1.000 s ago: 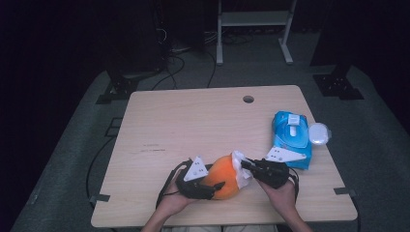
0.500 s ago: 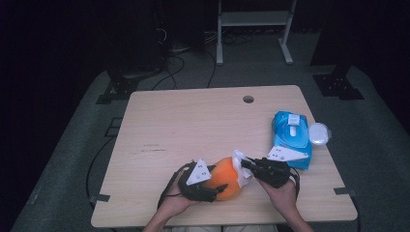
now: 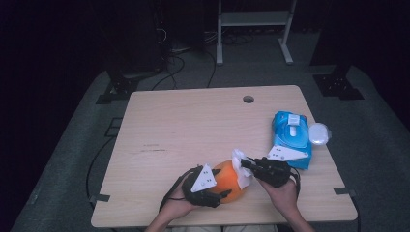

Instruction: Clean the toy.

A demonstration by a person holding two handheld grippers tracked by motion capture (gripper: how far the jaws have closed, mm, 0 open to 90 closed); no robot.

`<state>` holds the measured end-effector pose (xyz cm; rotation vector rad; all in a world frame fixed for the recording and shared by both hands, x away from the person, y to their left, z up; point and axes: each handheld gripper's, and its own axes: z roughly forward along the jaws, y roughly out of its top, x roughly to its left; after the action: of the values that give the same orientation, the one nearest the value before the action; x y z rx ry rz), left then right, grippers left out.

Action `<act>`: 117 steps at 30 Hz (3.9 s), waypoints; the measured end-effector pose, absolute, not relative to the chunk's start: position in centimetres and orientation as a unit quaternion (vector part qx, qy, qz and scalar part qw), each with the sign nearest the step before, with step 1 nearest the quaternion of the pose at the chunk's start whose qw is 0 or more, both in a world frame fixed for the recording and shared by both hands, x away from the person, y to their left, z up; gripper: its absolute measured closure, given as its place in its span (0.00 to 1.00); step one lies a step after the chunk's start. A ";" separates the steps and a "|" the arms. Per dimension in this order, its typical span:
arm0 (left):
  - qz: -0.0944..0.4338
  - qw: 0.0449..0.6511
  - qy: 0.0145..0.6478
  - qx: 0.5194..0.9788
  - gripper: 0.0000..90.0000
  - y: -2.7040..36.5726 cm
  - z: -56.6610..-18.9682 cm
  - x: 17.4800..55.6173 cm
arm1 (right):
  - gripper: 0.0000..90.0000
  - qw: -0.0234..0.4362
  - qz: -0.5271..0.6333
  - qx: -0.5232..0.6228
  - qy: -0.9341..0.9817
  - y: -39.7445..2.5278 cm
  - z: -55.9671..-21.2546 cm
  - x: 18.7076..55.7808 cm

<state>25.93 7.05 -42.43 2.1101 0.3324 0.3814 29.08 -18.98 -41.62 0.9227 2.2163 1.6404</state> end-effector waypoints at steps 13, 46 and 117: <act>0.132 0.473 0.144 0.859 0.33 7.2 -42.5 26.1 | 0.94 0.108 0.556 0.312 0.763 -19.1 -41.7 29.2; 0.073 0.484 0.177 0.854 0.16 7.5 -42.7 27.2 | 0.94 0.103 0.547 0.324 0.765 -19.9 -42.1 29.5; 0.125 0.519 0.183 0.826 0.38 8.1 -40.3 26.4 | 0.94 0.115 0.568 0.280 0.766 -17.3 -40.6 27.5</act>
<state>26.39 8.15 -40.32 1.9806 0.4393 0.2999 27.53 -17.33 -40.61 0.8196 2.2451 1.6637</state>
